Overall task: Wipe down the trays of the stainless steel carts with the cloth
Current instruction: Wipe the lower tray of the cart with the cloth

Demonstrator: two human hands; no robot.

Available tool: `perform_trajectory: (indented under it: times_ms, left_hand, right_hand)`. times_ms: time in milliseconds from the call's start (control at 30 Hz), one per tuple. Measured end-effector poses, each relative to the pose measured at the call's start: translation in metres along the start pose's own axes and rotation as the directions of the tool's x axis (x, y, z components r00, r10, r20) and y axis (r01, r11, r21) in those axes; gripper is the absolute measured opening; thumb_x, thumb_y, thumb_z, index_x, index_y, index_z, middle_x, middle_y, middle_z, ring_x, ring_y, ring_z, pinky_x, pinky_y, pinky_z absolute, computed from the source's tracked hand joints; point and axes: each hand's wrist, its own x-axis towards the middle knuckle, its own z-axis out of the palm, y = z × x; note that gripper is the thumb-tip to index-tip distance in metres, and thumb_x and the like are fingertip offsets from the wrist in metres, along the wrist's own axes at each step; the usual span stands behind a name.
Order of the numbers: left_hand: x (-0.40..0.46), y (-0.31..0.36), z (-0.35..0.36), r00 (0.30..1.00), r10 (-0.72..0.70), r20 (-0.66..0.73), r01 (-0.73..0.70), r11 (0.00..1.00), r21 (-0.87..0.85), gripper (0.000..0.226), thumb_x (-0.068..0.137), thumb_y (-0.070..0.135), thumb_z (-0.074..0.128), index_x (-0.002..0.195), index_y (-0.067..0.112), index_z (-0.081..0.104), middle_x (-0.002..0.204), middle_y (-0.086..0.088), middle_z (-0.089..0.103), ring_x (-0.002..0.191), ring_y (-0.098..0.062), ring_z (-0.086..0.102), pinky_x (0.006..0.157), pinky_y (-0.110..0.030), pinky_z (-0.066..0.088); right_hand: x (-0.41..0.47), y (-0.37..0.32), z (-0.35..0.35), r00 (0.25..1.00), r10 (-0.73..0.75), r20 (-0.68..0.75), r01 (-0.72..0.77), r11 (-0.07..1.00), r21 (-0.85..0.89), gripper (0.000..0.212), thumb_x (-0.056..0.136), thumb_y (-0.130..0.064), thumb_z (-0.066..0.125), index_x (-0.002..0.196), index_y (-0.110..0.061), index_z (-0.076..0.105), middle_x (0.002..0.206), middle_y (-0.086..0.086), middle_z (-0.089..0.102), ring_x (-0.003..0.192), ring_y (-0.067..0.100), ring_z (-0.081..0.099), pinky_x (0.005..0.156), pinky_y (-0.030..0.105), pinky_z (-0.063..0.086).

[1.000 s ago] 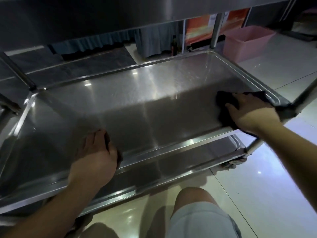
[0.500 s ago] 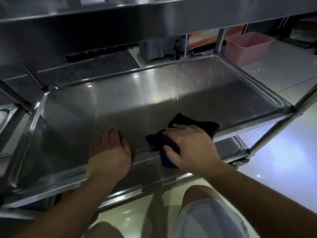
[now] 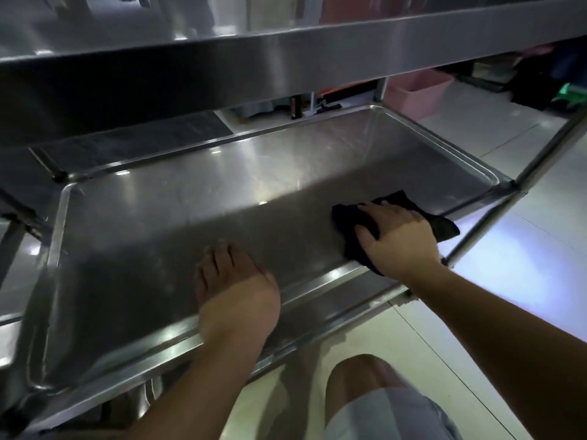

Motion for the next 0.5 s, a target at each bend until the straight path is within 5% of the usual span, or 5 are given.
perform_trajectory:
  times_ms: [200, 500]
  left_hand:
    - [0.004, -0.007, 0.008, 0.999, 0.044, -0.009, -0.044, 0.999, -0.001, 0.059, 0.096, 0.03, 0.029, 0.128, -0.012, 0.055, 0.137, -0.033, 0.053, 0.126, -0.049, 0.049, 0.108, -0.057, 0.037]
    - [-0.003, -0.008, 0.007, 0.997, 0.055, -0.048, -0.055, 0.998, 0.01, 0.056, 0.092, 0.028, 0.032, 0.123, -0.014, 0.053, 0.131, -0.037, 0.053, 0.124, -0.051, 0.048, 0.104, -0.058, 0.035]
  right_hand:
    - [-0.007, -0.037, 0.003, 1.0, -0.023, 0.019, 0.023, 1.0, 0.002, 0.067, 0.093, -0.062, 0.024, 0.148, -0.035, 0.051, 0.152, -0.012, 0.052, 0.146, 0.015, 0.04, 0.121, 0.04, 0.028]
    - [-0.01, -0.026, 0.005, 0.998, -0.057, 0.016, 0.057, 0.998, 0.006, 0.061, 0.097, -0.06, 0.025, 0.147, -0.036, 0.05, 0.151, -0.012, 0.054, 0.145, 0.016, 0.042, 0.12, 0.044, 0.033]
